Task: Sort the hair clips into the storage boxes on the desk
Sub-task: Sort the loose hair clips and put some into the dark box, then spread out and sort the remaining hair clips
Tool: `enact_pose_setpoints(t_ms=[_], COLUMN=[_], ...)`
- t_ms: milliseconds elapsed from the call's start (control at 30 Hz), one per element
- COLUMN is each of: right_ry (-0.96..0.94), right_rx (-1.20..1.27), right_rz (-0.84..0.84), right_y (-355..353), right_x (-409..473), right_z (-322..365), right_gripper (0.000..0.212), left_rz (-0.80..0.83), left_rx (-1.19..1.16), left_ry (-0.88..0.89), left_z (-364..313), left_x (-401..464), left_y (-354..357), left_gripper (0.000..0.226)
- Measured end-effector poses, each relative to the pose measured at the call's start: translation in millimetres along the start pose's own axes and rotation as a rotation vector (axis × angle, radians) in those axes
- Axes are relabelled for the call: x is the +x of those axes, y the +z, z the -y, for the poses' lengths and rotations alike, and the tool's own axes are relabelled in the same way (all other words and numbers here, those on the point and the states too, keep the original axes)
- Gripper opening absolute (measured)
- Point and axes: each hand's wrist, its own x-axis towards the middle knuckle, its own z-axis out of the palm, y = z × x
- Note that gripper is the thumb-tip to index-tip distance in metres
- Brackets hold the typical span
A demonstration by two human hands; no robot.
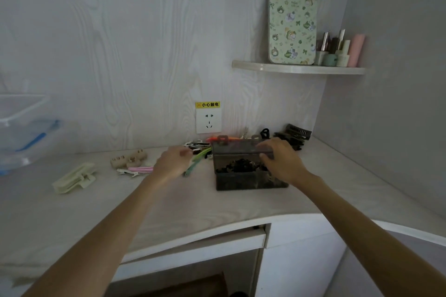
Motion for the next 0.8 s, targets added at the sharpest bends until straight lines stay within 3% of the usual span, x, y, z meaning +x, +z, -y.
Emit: enact_pose_setpoints(t_ms=[67, 200, 333, 467, 567, 667, 800], right_ry=[-0.076, -0.156, -0.242, -0.255, -0.232, -0.166, 0.082], right_rx=[0.002, 0.018, -0.073, -0.361, -0.328, -0.355, -0.331], right_rz=[0.058, 0.201, 0.340, 0.428, 0.502, 0.599, 0.881], right_y=[8.6, 40.7, 77.8, 89.0, 78.9, 66.5, 43.9], right_x=[15.6, 67.5, 114.3, 133.5, 138.4, 140.4, 136.3], right_z=[16.9, 51.7, 63.0, 63.8, 60.6, 54.3, 40.8], right_gripper=[0.026, 0.029, 0.028, 0.030, 0.028, 0.042, 0.079], left_rz=[-0.065, -0.036, 0.132, 0.291, 0.464, 0.643, 0.598], left_rx=[0.098, 0.152, 0.087, 0.078, 0.118, 0.226, 0.570], left_ry=[0.089, 0.116, 0.115, 0.092, 0.010, -0.063, -0.051], left_z=[16.3, 47.3, 70.4, 67.6, 58.7, 50.7, 40.6], left_x=[9.4, 37.6, 77.6, 106.1, 111.7, 109.3, 105.6], left_y=[-13.6, -22.9, -27.8, -37.1, -48.6, -60.2, -66.1], left_gripper=[0.024, 0.029, 0.029, 0.027, 0.030, 0.049, 0.043])
